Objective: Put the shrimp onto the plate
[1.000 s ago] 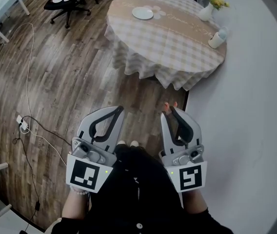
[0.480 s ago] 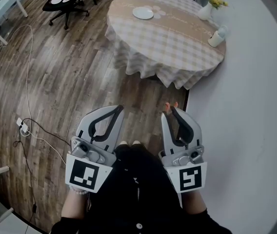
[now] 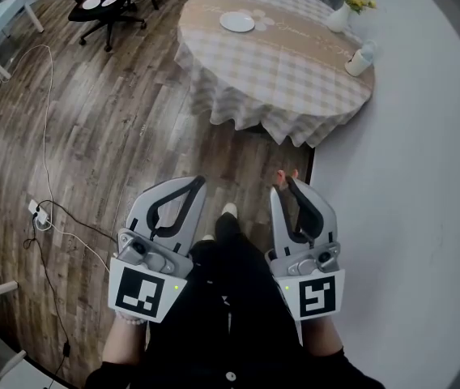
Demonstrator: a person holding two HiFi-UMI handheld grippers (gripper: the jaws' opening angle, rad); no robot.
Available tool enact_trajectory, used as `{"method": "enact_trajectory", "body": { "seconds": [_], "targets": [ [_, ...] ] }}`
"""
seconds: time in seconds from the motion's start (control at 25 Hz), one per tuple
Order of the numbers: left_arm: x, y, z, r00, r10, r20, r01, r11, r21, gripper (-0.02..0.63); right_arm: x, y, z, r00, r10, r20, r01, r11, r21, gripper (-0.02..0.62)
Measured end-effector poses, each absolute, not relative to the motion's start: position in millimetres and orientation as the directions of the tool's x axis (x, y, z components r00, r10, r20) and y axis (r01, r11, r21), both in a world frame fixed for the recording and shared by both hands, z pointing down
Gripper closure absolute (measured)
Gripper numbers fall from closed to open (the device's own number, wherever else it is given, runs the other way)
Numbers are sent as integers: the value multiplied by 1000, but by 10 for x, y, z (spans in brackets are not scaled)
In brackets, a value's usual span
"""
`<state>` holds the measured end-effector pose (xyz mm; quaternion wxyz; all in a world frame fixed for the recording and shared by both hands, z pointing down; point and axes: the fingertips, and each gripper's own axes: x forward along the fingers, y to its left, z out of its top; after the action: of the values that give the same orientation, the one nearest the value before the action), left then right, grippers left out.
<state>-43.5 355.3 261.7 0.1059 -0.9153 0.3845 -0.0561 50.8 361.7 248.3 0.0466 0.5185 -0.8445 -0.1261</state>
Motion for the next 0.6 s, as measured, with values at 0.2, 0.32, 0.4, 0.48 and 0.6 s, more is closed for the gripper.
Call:
{"method": "enact_trajectory", "body": {
  "seconds": [0.2, 0.32, 0.4, 0.48, 0.6],
  "targets": [
    [-455, 3453, 2625, 697, -716, 25, -694, -684, -226, 606, 494, 3495, 2493, -455, -889, -47, -865, 429, 260, 541],
    [-443, 3386, 2641, 695, -719, 28, -696, -681, -226, 606, 506, 3400, 2504, -460, -887, -50, -864, 434, 256, 541],
    [-437, 3325, 2654, 692, -722, 30, -698, -679, -228, 606, 511, 3326, 2514, -466, -884, -51, -861, 439, 257, 541],
    [-436, 3247, 2671, 685, -727, 33, -704, -674, -223, 606, 515, 3248, 2529, -472, -880, -49, -858, 446, 257, 541],
    [-413, 3123, 2680, 677, -735, 36, -713, -667, -218, 606, 544, 3119, 2557, -481, -876, -40, -853, 456, 255, 541]
  ]
}}
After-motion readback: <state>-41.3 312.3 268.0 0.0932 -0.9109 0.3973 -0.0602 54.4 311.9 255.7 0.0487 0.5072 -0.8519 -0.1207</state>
